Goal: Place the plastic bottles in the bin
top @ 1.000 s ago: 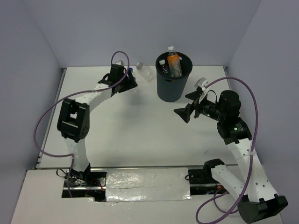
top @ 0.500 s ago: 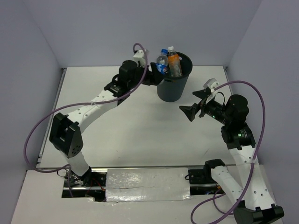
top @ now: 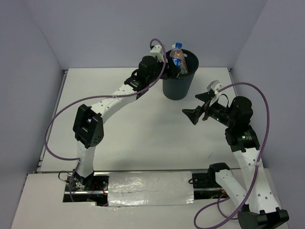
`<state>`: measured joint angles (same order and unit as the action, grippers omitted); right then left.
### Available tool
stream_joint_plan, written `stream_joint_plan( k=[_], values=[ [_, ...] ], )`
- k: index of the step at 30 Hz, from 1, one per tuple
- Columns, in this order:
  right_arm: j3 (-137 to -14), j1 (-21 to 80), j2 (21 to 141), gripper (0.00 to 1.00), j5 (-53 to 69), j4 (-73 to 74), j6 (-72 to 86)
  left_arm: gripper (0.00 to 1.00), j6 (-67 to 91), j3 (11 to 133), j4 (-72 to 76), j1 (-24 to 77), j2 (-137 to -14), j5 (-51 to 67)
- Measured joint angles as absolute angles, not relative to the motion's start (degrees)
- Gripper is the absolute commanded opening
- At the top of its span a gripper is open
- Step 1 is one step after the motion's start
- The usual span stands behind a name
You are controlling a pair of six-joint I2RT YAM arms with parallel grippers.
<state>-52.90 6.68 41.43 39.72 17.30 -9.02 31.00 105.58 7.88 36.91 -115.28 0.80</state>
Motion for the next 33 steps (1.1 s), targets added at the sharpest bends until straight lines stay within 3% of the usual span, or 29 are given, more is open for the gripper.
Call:
stream_joint_plan(
  k=[8,15,21,25,33],
  values=[
    [-52.9,6.59,41.43,1.0,40.21,17.19,-8.91,0.3,34.94,103.15,13.8,36.86,-115.28,3.42],
    [-52.9,6.57,41.45,1.0,40.38,17.17,-8.78,0.45,36.12,102.74,17.41,37.17,-115.28,1.87],
    [-52.9,6.31,41.76,1.0,40.75,17.15,-8.6,0.47,36.1,105.69,20.95,37.32,-117.86,-4.36],
    [-52.9,6.2,41.87,1.0,40.95,17.15,-8.6,0.6,36.18,114.08,20.38,37.32,-124.55,-6.44],
    [-52.9,6.11,41.85,1.0,41.21,17.15,-8.62,0.98,36.01,117.78,18.11,37.32,-128.42,-7.84]
  ],
)
